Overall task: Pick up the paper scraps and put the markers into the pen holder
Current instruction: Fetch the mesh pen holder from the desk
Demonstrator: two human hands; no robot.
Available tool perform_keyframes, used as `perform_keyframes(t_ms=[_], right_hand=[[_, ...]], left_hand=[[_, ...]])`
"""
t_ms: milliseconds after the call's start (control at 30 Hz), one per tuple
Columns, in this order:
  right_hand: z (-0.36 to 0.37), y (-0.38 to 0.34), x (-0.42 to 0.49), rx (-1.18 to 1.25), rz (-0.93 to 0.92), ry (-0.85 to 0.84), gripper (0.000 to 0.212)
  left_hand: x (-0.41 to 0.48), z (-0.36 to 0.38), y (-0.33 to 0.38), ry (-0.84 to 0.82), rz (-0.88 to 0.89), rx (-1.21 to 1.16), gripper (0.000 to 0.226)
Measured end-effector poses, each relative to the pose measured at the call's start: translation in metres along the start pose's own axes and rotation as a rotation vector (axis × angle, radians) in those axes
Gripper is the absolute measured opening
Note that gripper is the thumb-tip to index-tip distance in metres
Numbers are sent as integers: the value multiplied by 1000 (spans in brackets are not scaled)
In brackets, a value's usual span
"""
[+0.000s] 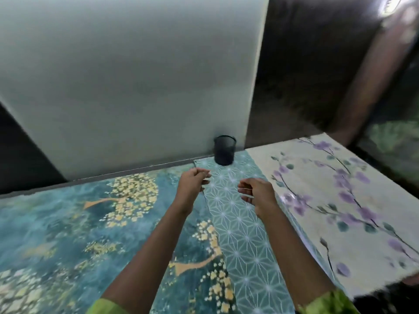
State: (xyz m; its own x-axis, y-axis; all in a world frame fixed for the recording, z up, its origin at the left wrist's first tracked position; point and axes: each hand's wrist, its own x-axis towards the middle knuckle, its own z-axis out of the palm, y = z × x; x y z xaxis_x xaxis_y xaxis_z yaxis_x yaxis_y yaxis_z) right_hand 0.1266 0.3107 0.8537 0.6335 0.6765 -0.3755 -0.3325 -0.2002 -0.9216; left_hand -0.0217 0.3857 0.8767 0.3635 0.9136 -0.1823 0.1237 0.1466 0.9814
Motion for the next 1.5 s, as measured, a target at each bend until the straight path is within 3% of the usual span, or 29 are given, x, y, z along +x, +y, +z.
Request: perform_keyframes(t_ms=[133, 233, 400, 500, 700, 1133, 1500], right_hand=[[23, -13, 65, -90, -29, -69, 19], [38, -19, 114, -196, -120, -43, 6], [62, -24, 187, -538, -313, -48, 75], [77, -19, 213, -628, -362, -79, 100], [80, -8, 218, -615, -555, 23, 82], [6, 0, 81, -521, -610, 29, 85], [-76, 51, -135, -433, -583, 250, 87]], left_hand=[[35, 5, -1, 106, 1, 24, 15], [65, 10, -6, 144, 12, 91, 12], [108, 15, -14, 197, 34, 148, 14], [128, 14, -21, 221, 46, 156, 17], [132, 15, -26, 211, 43, 146, 14], [46, 4, -8, 92, 78, 99, 15], [-101, 8, -8, -308, 127, 122, 11]])
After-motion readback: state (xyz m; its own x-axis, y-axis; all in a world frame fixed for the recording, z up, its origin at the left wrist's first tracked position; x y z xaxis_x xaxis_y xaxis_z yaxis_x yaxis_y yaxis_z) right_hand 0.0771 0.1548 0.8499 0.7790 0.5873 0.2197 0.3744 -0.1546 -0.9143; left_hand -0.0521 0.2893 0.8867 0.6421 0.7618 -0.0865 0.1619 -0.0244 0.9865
